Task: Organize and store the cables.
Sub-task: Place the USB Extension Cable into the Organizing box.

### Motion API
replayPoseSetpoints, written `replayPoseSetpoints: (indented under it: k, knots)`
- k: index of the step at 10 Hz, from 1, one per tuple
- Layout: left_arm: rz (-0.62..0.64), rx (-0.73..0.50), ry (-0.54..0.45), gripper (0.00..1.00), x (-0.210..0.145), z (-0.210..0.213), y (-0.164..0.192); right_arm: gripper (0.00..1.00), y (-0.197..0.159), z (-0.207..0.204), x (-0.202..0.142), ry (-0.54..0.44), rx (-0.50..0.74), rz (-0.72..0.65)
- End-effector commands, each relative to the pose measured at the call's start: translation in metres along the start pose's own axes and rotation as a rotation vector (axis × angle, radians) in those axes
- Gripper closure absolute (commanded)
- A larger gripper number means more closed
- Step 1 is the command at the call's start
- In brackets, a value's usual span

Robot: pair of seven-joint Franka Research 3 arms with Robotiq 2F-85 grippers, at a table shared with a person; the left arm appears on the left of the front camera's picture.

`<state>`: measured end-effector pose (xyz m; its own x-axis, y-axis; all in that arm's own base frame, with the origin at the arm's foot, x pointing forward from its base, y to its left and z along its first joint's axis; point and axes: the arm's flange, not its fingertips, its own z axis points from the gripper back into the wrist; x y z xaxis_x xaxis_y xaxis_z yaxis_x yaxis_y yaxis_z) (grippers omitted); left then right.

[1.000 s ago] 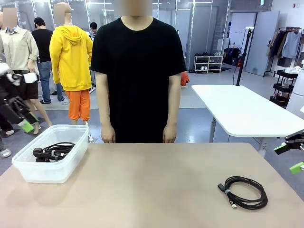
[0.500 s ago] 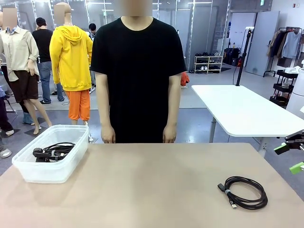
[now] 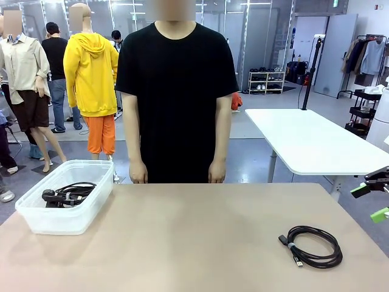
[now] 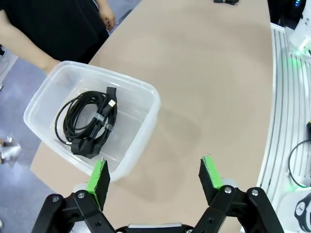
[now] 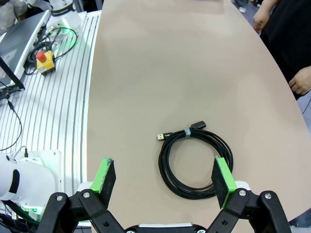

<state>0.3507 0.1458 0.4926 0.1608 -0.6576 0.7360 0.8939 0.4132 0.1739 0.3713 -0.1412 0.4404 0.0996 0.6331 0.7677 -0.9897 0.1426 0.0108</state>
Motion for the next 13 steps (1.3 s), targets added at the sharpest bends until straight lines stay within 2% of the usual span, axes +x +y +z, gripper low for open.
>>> replayPoseSetpoints:
  k: [1, 8, 9, 13]
  knots:
    - [0.020, 0.000, 0.012, 0.07, 0.002, 0.002, 0.000, 0.00, 0.000, 0.000, 0.003, -0.006, -0.008, -0.014]
    - [0.020, 0.000, 0.012, 0.07, 0.002, 0.002, 0.000, 0.00, 0.000, 0.000, 0.000, 0.000, 0.000, 0.000]
    - [0.020, 0.000, 0.012, 0.07, 0.002, 0.002, 0.000, 0.00, -0.003, -0.014, 0.019, 0.045, 0.010, -0.053]
    - [0.020, 0.000, 0.012, 0.07, 0.002, 0.002, 0.000, 0.00, -0.040, -0.094, 0.076, 0.350, -0.032, -0.358]
